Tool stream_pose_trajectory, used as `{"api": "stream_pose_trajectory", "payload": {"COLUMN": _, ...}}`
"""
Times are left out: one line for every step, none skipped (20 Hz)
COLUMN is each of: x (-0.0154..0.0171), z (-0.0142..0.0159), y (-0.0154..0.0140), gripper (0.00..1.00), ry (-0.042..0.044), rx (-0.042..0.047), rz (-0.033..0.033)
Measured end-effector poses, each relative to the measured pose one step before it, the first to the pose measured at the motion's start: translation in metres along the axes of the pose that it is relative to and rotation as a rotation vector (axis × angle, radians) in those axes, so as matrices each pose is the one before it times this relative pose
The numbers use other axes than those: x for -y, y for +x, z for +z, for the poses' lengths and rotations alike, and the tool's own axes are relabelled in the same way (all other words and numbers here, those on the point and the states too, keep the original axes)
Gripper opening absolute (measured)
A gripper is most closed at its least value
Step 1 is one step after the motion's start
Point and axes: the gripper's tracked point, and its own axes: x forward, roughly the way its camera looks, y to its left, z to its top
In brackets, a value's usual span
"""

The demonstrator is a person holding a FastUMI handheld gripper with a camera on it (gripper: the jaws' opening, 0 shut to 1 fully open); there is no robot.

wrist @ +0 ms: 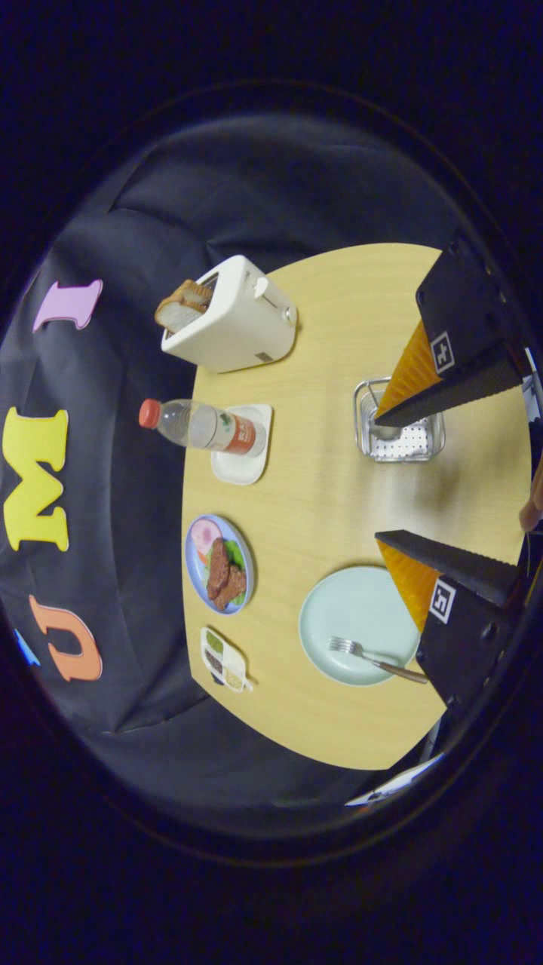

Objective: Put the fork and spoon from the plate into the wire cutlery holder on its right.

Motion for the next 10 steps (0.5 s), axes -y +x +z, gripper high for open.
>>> {"api": "stream_pose_trajectory", "payload": {"x": -0.01277, "z": 0.00167, "y": -0.00024, "gripper": 0.86, "ry": -0.0109, "rx": 0.00845, "rz": 0.01144}}
{"api": "stream_pose_trajectory", "payload": {"x": -0.01373, "z": 0.00163, "y": 0.00059, "gripper": 0.92, "ry": -0.01234, "rx": 0.00579, "rz": 0.01268}}
{"api": "stream_pose_trajectory", "payload": {"x": -0.01125, "z": -0.00039, "y": 0.00166, "gripper": 0.94, "ry": -0.01711, "rx": -0.00071, "rz": 0.00486}}
{"api": "stream_pose_trajectory", "payload": {"x": -0.01147, "z": 0.00078, "y": 0.00272, "gripper": 0.97, "ry": -0.01753, "rx": 0.00193, "rz": -0.00109}}
{"api": "stream_pose_trajectory", "payload": {"x": -0.01251, "z": -0.00011, "y": 0.00273, "gripper": 0.98, "ry": -0.0109, "rx": 0.00025, "rz": 0.00364}}
{"api": "stream_pose_trajectory", "payload": {"x": -0.01192, "z": -0.00022, "y": 0.00305, "gripper": 0.97, "ry": -0.00317, "rx": -0.00551, "rz": 0.00176}}
{"api": "stream_pose_trajectory", "payload": {"x": -0.01249, "z": -0.00352, "y": 0.00387, "gripper": 0.97, "ry": 0.00089, "rx": -0.01391, "rz": 0.00485}}
{"api": "stream_pose_trajectory", "payload": {"x": -0.01292, "z": -0.00216, "y": 0.00406, "gripper": 0.97, "ry": 0.00304, "rx": -0.01229, "rz": 0.01006}}
{"api": "stream_pose_trajectory", "payload": {"x": -0.01161, "z": -0.00345, "y": 0.00502, "gripper": 0.97, "ry": -0.00005, "rx": -0.01452, "rz": 0.00806}}
{"api": "stream_pose_trajectory", "payload": {"x": -0.01092, "z": -0.0028, "y": 0.00582, "gripper": 0.97, "ry": -0.00081, "rx": -0.01195, "rz": 0.00718}}
